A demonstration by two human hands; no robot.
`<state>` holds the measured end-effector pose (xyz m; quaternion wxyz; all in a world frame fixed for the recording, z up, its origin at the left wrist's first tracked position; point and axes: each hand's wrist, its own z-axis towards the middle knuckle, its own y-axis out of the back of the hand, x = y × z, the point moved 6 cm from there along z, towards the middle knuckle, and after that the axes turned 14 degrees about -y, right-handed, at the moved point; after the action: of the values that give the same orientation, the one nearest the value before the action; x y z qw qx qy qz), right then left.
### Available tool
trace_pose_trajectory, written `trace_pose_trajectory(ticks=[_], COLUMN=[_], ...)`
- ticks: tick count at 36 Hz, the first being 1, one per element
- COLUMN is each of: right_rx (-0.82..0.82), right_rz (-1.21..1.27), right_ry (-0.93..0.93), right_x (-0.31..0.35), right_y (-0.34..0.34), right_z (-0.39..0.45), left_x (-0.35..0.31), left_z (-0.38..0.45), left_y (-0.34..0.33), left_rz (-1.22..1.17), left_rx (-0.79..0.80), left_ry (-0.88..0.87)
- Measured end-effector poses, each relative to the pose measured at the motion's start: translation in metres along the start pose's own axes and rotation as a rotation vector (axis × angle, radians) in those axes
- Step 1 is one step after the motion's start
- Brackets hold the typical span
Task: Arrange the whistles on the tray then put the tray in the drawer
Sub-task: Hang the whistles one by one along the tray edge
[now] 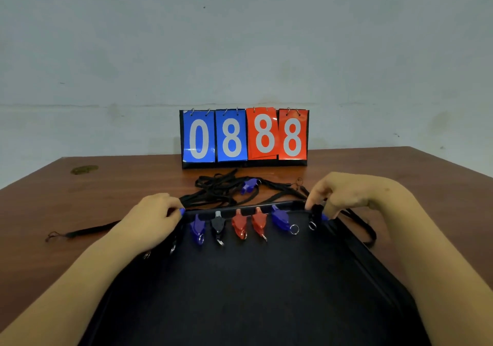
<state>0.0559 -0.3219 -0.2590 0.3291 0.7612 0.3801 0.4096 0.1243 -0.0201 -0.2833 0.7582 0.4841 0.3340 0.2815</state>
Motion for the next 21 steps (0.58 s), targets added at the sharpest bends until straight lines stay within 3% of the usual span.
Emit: trace_pose_trajectory(ticks=[14,21], right_rx=[0.043,-0.103], right_rz=[0.047,0.141], right_ry=[0.078,-0.002], right_x=[0.017,0.003], right_y=[-0.009,0.005], right_z=[0.009,0.016], left_x=[0.001,0.003], left_z=[-0.001,0.0], left_y=[-0.002,-0.001], left_rz=[0.003,0.012], left_rx=[-0.002,-0.009], left_ry=[-0.035,-0.022])
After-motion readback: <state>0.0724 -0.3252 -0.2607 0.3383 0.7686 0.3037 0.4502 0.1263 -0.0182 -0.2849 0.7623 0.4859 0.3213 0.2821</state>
